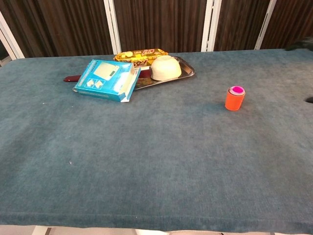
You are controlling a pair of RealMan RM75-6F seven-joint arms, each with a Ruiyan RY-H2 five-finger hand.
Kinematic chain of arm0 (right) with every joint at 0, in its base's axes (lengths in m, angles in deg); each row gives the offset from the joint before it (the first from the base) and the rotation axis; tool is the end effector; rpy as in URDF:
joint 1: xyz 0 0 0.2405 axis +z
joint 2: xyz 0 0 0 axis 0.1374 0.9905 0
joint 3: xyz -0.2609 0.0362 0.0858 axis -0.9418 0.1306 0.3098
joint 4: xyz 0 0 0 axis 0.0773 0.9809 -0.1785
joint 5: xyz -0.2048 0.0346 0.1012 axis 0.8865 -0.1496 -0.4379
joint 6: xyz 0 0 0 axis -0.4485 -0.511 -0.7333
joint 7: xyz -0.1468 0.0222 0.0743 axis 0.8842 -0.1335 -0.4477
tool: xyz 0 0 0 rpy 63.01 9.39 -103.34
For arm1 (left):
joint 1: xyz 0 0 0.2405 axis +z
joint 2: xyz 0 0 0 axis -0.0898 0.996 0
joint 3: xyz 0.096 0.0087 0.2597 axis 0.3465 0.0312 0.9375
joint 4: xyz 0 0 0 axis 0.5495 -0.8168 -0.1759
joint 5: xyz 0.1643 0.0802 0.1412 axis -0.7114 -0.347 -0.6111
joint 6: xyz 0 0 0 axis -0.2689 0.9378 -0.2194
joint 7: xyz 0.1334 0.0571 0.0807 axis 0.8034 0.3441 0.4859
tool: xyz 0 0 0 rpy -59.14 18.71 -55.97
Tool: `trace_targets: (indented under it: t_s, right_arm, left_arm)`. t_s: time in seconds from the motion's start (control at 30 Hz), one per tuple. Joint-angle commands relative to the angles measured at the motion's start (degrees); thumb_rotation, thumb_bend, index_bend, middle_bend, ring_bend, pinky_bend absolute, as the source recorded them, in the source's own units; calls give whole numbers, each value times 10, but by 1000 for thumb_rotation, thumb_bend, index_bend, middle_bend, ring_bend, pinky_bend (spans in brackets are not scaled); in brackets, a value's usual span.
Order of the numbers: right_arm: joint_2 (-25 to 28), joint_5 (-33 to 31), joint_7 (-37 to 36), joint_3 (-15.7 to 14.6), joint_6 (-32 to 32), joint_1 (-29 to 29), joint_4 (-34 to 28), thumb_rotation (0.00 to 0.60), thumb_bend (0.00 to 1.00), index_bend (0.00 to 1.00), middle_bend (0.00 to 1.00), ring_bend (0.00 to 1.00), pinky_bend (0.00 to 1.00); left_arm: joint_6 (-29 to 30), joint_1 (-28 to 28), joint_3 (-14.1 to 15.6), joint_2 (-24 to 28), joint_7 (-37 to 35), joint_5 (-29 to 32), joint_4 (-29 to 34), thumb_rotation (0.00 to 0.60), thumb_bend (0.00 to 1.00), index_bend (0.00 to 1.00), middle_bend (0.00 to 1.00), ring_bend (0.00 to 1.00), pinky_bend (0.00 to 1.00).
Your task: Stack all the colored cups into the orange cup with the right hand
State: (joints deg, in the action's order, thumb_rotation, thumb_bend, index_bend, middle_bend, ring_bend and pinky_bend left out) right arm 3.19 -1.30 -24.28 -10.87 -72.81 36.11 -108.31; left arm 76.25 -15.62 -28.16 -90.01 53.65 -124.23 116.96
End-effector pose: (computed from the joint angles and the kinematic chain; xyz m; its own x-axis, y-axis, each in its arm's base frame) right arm -0.2648 -0.3055 0.0816 0.5213 -0.1612 0.8380 -0.8533 -0.1102 0.5096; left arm -0.3263 0.2182 0.1063 0.4722 0.0371 0.8807 0.8563 -0.2562 -0.4484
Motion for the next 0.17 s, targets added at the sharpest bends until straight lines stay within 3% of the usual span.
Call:
trace_targets:
  t_s: [0.03,0.17]
  right_arm:
    - [31,85,-55,-86,-151,-151,-4,600,309,0,0,0,0]
    - [43,110,-93,-74,-166,-168,6,600,296,0,0,0,0]
  left_arm:
    - [11,4,-1,-2,3,-6,0,600,473,0,18,35,94]
    - [21,4,-4,-9,-2,-15,-7,600,472,0,3,15,70]
